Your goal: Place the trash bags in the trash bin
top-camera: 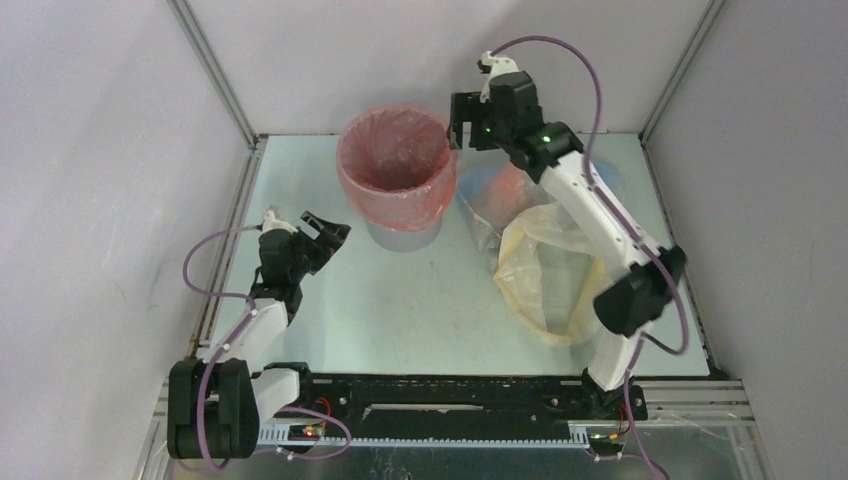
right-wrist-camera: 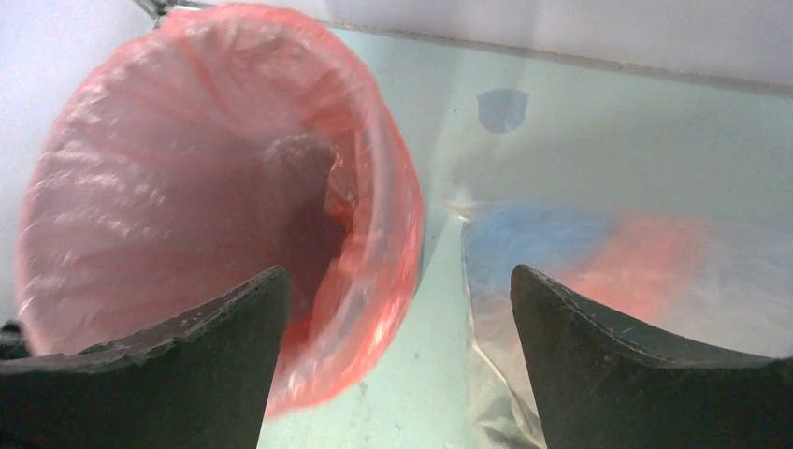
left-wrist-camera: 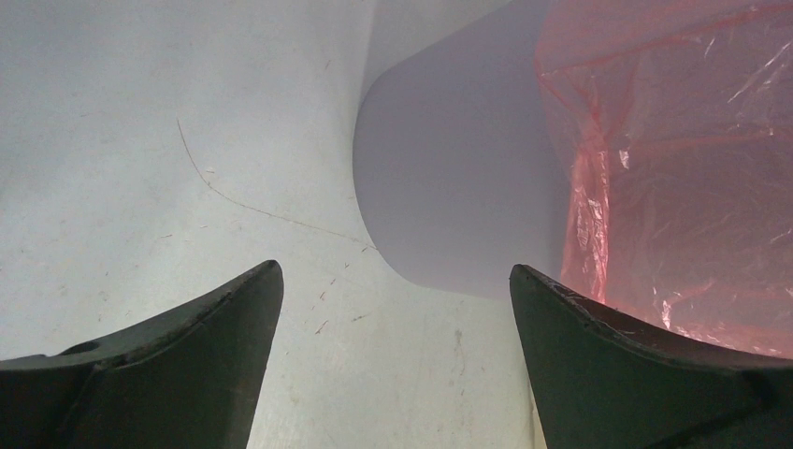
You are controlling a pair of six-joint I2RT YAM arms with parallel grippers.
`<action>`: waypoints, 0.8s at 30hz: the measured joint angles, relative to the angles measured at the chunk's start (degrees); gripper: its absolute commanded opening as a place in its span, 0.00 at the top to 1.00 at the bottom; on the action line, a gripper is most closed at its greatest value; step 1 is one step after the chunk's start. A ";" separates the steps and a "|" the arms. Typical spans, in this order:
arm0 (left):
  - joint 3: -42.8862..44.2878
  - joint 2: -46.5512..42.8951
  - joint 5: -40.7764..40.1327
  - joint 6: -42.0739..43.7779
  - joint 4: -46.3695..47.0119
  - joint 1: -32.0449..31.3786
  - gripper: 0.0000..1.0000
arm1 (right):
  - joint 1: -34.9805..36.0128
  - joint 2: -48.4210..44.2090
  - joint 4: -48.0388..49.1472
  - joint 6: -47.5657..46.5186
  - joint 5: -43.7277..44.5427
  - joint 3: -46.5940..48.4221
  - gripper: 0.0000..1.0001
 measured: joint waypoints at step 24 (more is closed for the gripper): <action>-5.66 -25.35 -9.14 4.02 -8.90 -1.92 0.00 | -3.50 -56.68 19.93 -6.49 6.64 -66.14 0.03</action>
